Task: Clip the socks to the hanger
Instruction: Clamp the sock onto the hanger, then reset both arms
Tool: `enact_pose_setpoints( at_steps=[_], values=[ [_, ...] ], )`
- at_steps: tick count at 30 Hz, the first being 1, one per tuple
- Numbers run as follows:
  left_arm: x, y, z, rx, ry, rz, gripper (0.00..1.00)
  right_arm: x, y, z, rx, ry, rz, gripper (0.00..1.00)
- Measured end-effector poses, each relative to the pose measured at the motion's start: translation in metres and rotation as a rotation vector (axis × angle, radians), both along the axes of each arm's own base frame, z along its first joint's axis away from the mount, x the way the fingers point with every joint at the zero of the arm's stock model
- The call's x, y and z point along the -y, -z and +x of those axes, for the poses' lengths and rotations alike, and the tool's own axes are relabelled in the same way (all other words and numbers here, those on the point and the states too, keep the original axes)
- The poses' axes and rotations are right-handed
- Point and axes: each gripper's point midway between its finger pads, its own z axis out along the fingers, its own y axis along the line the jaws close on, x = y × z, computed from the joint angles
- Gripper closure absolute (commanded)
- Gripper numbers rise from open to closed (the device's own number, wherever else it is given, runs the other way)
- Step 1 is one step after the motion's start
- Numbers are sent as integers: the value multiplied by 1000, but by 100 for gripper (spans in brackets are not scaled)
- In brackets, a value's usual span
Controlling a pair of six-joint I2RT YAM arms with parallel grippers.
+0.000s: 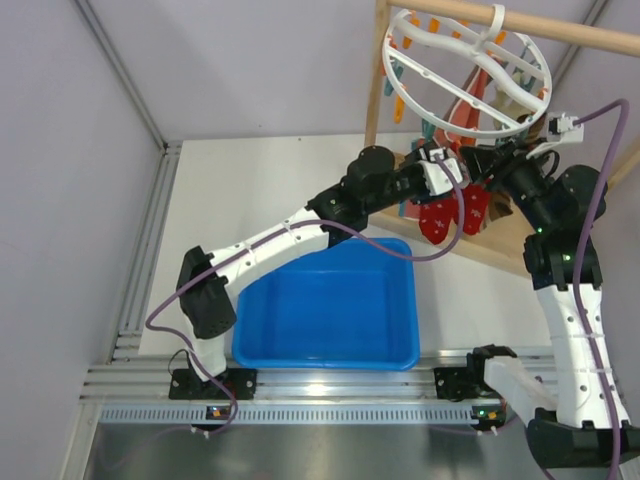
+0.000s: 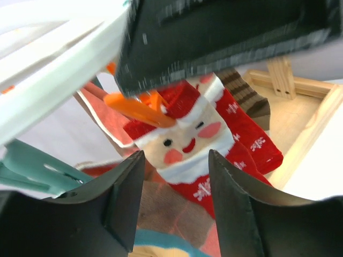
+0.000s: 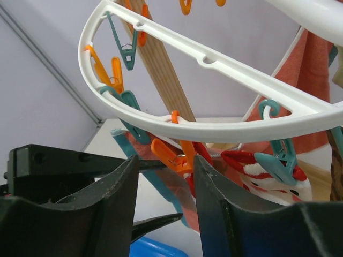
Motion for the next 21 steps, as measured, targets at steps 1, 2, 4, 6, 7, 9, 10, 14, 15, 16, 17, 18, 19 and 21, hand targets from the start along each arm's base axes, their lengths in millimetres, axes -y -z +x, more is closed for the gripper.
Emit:
enact_pose_setpoints(
  at_steps=[1,2,4,6,7,9,10,14,15,16,17,18,19,21],
  values=[
    [-1,2,-1,-9,0,2,42,1,-2,-3,4,2,-6,55],
    [-3,5,-2,-22,0,6,39,2,-4,-5,14,7,-13,54],
    [-7,10,-6,-51,0,14,29,3,-8,-11,26,12,-22,53],
    [-18,16,-13,-94,-6,31,21,4,-12,-18,44,17,-36,51],
    [-25,17,-17,-113,-12,37,19,4,-13,-22,51,17,-43,50],
    [-44,17,-26,-155,-36,39,9,5,-16,-30,67,17,-60,45],
    [-51,16,-30,-164,-44,41,3,5,-17,-33,73,17,-66,43],
    [-93,-1,-48,-215,-101,21,2,4,-21,-53,106,5,-107,26],
    [-105,-7,-52,-230,-122,11,2,3,-21,-58,113,0,-118,21],
    [-114,-10,-54,-244,-142,1,2,2,-21,-63,119,-8,-127,16],
    [-124,-13,-55,-260,-166,-5,2,1,-21,-69,126,-19,-137,3],
    [-135,-16,-56,-284,-197,-14,2,-1,-21,-75,133,-33,-147,1],
    [-145,-16,-54,-311,-230,-21,2,-3,-21,-80,142,-46,-156,0],
    [-164,-11,-48,-371,-274,-33,2,-8,-16,-89,149,-83,-176,0]
  ],
)
